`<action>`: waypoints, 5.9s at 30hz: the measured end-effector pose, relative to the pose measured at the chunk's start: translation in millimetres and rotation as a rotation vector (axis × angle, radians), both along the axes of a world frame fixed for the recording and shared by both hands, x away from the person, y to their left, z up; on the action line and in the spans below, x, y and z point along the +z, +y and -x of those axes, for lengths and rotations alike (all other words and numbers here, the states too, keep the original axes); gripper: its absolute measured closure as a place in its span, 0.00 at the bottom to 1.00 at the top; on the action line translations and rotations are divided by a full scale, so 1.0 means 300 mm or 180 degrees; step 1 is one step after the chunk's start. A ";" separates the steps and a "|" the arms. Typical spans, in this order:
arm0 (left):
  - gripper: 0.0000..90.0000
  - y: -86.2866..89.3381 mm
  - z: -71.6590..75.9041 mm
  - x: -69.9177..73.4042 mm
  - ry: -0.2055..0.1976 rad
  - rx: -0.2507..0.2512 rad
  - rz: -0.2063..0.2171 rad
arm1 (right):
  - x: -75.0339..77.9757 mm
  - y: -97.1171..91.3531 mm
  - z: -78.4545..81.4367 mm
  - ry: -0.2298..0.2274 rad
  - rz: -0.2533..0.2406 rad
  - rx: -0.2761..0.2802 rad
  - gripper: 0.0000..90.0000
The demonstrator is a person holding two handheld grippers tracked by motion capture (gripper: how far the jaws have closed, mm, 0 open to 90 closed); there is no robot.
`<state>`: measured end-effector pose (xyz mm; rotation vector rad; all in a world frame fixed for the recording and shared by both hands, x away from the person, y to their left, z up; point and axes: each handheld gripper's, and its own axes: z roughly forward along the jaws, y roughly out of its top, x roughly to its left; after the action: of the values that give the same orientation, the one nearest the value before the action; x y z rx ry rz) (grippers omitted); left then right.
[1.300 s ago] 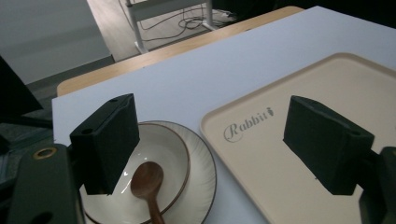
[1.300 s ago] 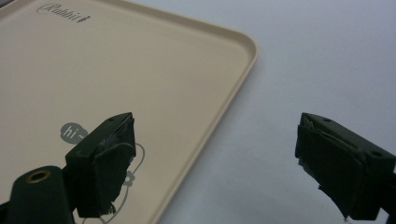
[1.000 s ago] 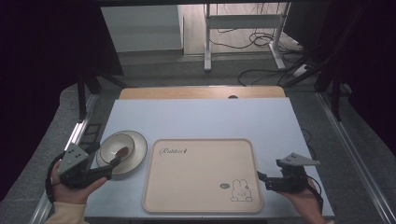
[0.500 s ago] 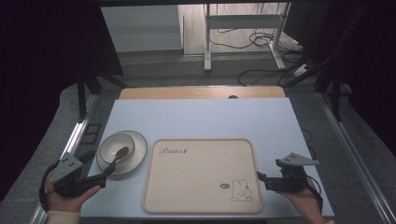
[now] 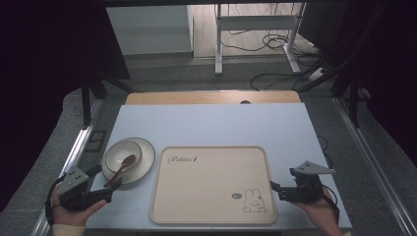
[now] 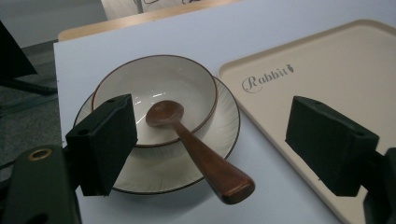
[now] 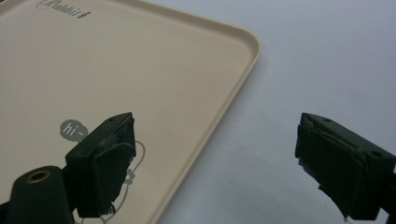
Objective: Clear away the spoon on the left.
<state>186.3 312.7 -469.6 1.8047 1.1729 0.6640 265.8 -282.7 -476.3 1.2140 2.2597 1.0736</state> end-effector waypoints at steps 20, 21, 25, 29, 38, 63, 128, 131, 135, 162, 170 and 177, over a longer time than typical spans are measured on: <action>0.25 0.003 -0.011 -0.070 0.0073 0.0030 -0.0208 | -0.005 0.006 0.000 0.0020 0.0027 0.0006 0.14; 0.26 0.004 -0.012 -0.070 0.0075 0.0040 -0.0210 | -0.005 0.006 0.000 0.0023 0.0027 0.0004 0.14; 0.33 0.006 -0.011 -0.075 0.0083 0.0092 -0.0258 | -0.005 0.007 0.000 0.0029 0.0029 0.0006 0.14; 0.41 0.006 -0.007 -0.077 0.0034 0.0073 -0.0286 | -0.006 0.007 0.000 0.0029 0.0031 0.0009 0.14; 0.56 -0.008 -0.002 -0.077 -0.0028 0.0019 -0.0395 | -0.006 0.006 0.000 0.0032 0.0037 0.0007 0.14; 0.88 -0.023 -0.004 -0.074 -0.0024 0.0132 -0.0523 | -0.009 0.010 0.000 0.0044 0.0060 0.0029 0.14; 0.94 0.008 0.032 0.045 -0.0422 0.0408 -0.0197 | -0.004 0.015 0.007 -0.0010 0.0071 0.0058 0.14; 0.94 0.009 0.034 0.051 -0.0444 0.0409 -0.0174 | -0.004 0.015 0.006 -0.0014 0.0073 0.0058 0.14; 0.94 0.006 0.037 0.060 -0.0475 0.0398 -0.0155 | -0.004 0.015 0.007 -0.0015 0.0074 0.0057 0.14; 0.94 -0.025 0.032 0.138 -0.0641 0.0335 -0.0088 | -0.005 0.016 0.007 -0.0009 0.0079 0.0056 0.14; 0.94 -0.036 0.025 0.154 -0.0650 0.0305 -0.0088 | -0.003 0.016 0.008 -0.0018 0.0079 0.0055 0.14; 0.94 -0.053 0.016 0.175 -0.0702 0.0267 -0.0088 | 0.001 0.016 0.010 -0.0050 0.0064 0.0071 0.14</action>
<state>181.5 296.9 -417.1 1.6639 1.0992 0.9073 262.9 -277.9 -476.1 1.1709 2.2718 1.0623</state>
